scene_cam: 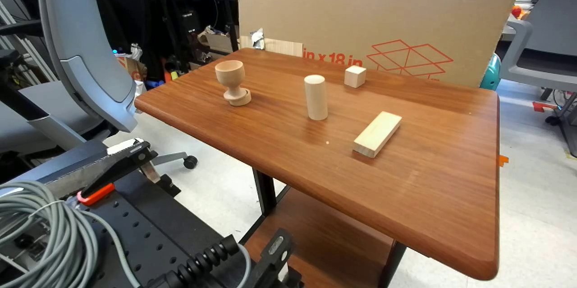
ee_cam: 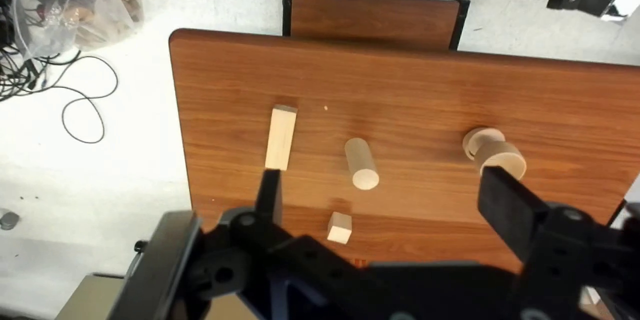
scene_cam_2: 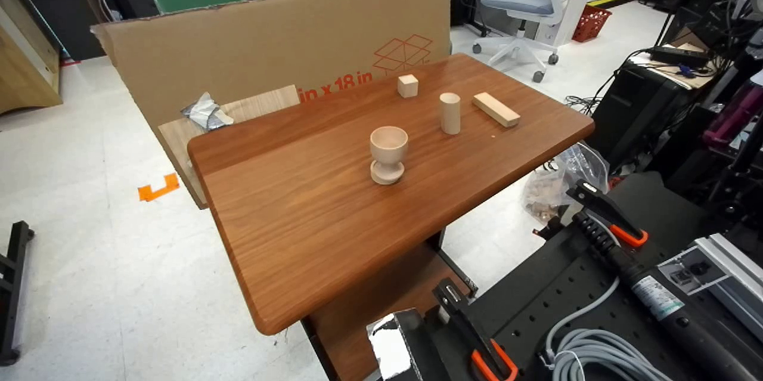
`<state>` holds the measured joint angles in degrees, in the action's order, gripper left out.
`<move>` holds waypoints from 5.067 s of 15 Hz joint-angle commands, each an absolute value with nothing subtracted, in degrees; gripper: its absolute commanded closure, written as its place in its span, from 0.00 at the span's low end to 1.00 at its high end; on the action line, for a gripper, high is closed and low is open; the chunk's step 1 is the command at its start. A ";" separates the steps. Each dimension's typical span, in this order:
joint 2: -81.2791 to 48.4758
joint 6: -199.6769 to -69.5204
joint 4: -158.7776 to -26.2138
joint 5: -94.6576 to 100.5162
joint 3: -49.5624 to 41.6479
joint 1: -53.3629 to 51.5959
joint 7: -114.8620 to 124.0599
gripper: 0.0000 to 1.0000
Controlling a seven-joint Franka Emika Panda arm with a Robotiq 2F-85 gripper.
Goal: Place the cylindrical block on top of the square block at the back.
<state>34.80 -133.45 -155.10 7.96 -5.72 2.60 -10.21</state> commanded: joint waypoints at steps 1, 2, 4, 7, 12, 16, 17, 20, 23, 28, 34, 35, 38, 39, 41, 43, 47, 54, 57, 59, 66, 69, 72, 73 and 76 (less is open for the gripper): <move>22.78 -136.43 -146.61 3.48 -8.34 0.56 -13.40 0.00; 19.84 -136.48 -144.48 2.39 -8.37 0.52 -13.79 0.00; 13.65 -135.28 -139.88 1.17 -7.78 0.65 -14.42 0.00; 4.49 -133.73 -133.14 1.12 -6.09 1.32 -13.18 0.00; -8.33 -132.09 -123.78 3.16 -3.35 1.69 -9.93 0.00; -15.47 -132.07 -119.23 3.77 -1.85 1.51 -8.15 0.00; -16.96 -132.12 -118.46 4.19 -1.71 1.46 -7.70 0.00; -20.68 -132.35 -116.84 5.13 -1.59 1.29 -6.77 0.00; -23.42 -132.20 -115.68 5.76 -1.44 1.08 -6.43 0.00; -25.67 -132.37 -115.20 6.45 -0.88 0.69 -6.76 0.00; -26.93 -132.71 -114.96 7.35 -1.19 -0.09 -6.30 0.25; -26.99 -132.81 -114.97 7.75 -1.30 -0.19 -6.26 0.26; -26.64 -132.74 -115.33 9.02 -1.31 -0.25 -5.70 0.51; -26.37 -132.89 -115.69 9.32 -1.21 -0.22 -5.82 0.58; -26.05 -133.13 -116.01 10.03 -1.16 -0.27 -6.08 0.73; -25.76 -132.81 -115.94 10.32 -1.10 -0.20 -6.14 0.88; -23.25 -132.02 -116.42 9.44 -0.76 0.39 -6.72 0.89; -20.87 -129.66 -110.42 11.52 -2.17 -0.35 -3.31 0.89; -22.10 -126.59 -105.76 11.57 -2.28 -0.33 -1.95 0.89; -23.26 -125.08 -103.05 11.89 -2.26 -0.48 -0.99 0.89; -29.03 -121.84 -95.12 11.59 -1.89 -1.05 0.43 0.89; -31.67 -120.99 -92.06 11.55 -1.91 -1.72 0.86 0.89; -33.91 -119.69 -89.61 11.51 -2.07 -2.13 1.24 0.89; -34.66 -119.23 -88.76 11.52 -2.19 -2.16 1.42 0.89; -36.70 -117.68 -86.25 11.24 -2.31 -2.01 1.54 0.89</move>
<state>-33.91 -121.45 -91.09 11.02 -1.53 -1.27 0.71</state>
